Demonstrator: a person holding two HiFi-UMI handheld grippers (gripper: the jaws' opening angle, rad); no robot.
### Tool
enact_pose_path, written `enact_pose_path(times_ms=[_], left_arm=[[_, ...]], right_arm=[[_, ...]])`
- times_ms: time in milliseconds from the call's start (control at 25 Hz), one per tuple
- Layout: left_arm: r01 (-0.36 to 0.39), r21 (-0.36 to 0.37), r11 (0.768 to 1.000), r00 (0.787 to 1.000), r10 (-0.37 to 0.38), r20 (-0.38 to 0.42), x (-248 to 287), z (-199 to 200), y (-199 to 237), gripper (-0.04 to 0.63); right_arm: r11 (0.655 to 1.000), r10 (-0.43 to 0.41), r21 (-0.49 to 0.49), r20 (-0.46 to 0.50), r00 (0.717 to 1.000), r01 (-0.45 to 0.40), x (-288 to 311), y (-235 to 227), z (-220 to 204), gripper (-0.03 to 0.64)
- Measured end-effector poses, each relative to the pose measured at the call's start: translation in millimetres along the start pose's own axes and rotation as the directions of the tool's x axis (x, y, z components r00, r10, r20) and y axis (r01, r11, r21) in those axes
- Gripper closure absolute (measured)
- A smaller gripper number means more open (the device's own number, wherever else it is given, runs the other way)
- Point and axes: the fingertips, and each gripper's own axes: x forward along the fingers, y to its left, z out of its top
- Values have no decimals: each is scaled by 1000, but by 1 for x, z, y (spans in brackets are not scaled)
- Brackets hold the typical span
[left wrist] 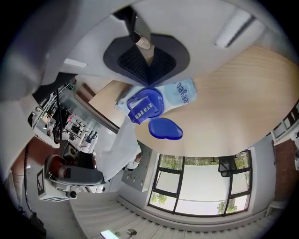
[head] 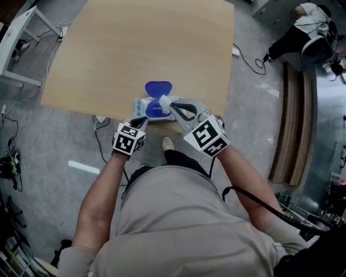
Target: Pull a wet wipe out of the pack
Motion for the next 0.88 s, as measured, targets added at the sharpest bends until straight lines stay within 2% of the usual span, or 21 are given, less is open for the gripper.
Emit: enact_pose_path(times_ms=[280,520,880], left_arm=[[12,16,1000,999,-13,47,-25,-1,-12,592],[24,9,1000,993,-25,119,-72,0,-16,592],[63,22,998,953,-67,297,-180,9,-49,592]], right_arm=[[998,-54,26,41,998,53,-27,15,19,614],[993,-104,65,75,992,99,-46,34,33,614],[971,-197,163,118,973,177,-90,85,41,614]])
